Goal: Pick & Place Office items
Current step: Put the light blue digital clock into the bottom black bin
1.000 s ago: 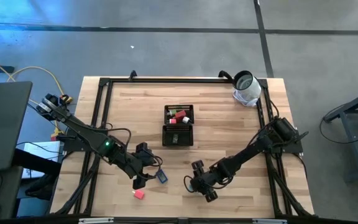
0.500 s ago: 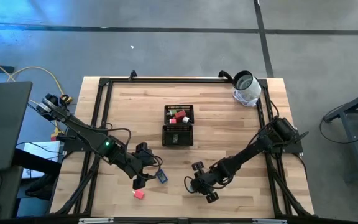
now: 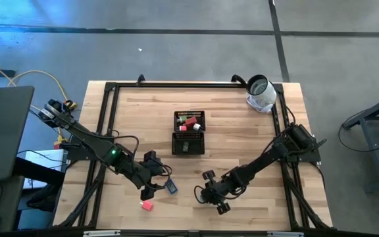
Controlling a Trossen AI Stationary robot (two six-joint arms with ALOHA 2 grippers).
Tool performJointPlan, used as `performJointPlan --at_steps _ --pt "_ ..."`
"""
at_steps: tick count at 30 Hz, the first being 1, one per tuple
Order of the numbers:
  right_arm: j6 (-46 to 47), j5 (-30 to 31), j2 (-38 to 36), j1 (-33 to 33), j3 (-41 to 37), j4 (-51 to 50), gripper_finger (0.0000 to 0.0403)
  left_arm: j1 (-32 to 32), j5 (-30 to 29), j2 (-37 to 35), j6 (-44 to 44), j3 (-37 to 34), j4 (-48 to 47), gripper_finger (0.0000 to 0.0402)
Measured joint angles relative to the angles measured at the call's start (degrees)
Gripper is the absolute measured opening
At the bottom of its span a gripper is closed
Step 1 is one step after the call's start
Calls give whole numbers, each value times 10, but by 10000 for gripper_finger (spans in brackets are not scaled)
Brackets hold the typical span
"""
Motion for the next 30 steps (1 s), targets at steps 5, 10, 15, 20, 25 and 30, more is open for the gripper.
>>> performJointPlan --at_steps 5,10,15,20,25,30 --pt "0 16 0 0 0 4 117 0 0 0 0 0 0 305" --pt "-1 28 0 -4 0 4 117 0 0 0 0 0 0 305" --pt "-4 46 -3 -8 0 1 117 0 0 0 0 0 0 305" --pt "-6 62 -23 -11 0 -8 117 0 0 0 0 0 0 305" --pt "-12 97 -61 -15 0 -21 117 0 0 0 0 0 2 305" --pt "-32 136 -101 -19 1 -32 117 0 -20 0 0 0 4 305"
